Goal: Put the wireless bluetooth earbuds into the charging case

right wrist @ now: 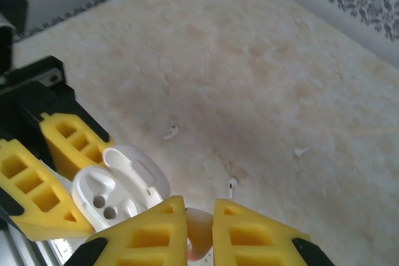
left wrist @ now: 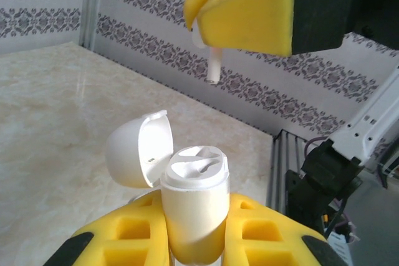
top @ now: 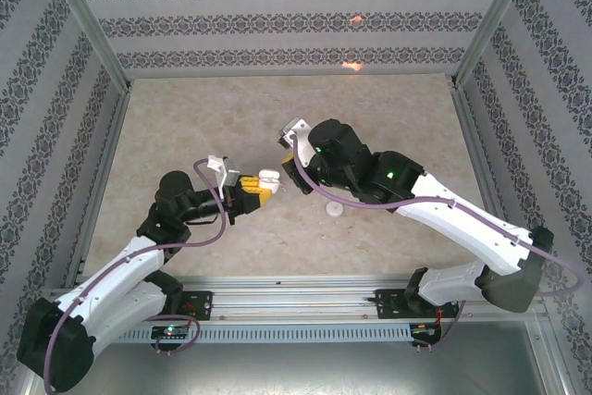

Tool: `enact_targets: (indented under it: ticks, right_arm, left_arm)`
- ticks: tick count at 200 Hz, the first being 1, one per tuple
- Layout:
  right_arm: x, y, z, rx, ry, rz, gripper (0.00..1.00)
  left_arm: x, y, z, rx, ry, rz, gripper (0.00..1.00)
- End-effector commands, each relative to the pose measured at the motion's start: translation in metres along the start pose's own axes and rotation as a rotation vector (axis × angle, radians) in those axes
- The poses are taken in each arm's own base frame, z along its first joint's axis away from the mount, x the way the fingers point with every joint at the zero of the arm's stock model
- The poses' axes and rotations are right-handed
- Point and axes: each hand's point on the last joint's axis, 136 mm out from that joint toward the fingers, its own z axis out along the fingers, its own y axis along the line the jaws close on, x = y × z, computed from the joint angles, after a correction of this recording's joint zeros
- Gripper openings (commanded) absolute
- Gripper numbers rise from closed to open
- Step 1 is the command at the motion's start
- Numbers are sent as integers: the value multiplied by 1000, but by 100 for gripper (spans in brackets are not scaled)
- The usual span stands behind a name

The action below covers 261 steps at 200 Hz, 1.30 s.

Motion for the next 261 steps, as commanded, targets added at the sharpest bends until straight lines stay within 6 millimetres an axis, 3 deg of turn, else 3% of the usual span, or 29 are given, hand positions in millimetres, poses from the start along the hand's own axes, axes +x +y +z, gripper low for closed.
enact_targets:
  ticks: [1, 65, 261]
  right_arm:
    - [-13, 25, -9, -114, -83, -53, 12]
    - [-22, 45, -8, -210, -161, -69, 12]
    - [-21, 59, 3, -281, -143, -47, 11]
  left_arm:
    - [-31, -23, -2, 89, -68, 40, 0]
    - [-41, -29, -3, 115, -108, 40, 0]
    - [-35, -29, -3, 122, -107, 18, 0]
